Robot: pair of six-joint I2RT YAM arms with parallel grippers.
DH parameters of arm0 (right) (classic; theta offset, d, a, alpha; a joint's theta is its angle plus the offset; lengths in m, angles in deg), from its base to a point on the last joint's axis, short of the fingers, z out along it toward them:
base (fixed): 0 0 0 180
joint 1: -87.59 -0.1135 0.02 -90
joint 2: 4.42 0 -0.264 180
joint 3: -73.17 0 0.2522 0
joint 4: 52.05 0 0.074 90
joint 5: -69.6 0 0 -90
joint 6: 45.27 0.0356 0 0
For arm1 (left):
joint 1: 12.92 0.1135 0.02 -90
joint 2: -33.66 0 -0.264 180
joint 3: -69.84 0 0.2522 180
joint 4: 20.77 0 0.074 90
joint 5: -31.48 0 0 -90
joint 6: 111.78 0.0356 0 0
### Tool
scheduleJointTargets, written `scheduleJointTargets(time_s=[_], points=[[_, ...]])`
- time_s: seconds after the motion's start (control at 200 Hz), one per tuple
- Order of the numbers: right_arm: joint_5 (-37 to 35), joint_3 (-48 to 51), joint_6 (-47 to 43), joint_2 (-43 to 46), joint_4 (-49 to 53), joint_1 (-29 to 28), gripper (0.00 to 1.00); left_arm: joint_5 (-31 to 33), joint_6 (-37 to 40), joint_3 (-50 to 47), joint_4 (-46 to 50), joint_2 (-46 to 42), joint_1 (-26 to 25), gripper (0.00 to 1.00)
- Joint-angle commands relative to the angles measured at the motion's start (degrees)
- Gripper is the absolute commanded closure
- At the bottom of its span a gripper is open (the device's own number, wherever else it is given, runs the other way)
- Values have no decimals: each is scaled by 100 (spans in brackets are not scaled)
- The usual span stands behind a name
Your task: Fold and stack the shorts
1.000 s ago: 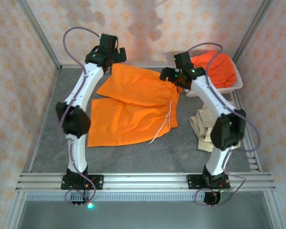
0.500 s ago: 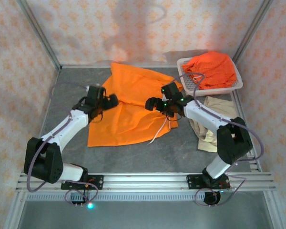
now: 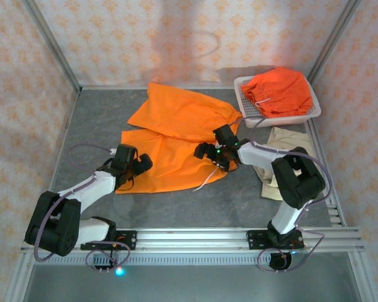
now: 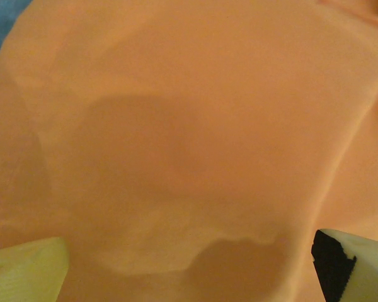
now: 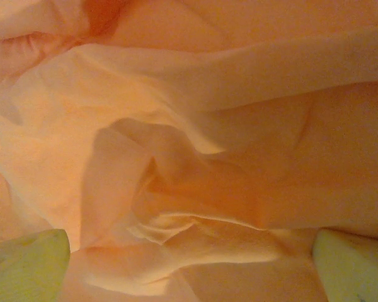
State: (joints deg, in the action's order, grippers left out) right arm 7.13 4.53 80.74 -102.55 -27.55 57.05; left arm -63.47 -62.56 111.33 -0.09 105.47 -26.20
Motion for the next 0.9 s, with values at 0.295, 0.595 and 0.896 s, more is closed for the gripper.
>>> scheduleJointTargets(time_s=[0.295,0.595,0.896], points=[[-345,292,283,1152,110,5,1,811,-713,120,1413,-1610,18,0],[-1669,669,169,2976,719,76,0,651,-2058,55,3274,-2904,36,0],[-1309,1496,364,3508,534,444,2,667,-3323,-1163,3040,-3941,41,7]])
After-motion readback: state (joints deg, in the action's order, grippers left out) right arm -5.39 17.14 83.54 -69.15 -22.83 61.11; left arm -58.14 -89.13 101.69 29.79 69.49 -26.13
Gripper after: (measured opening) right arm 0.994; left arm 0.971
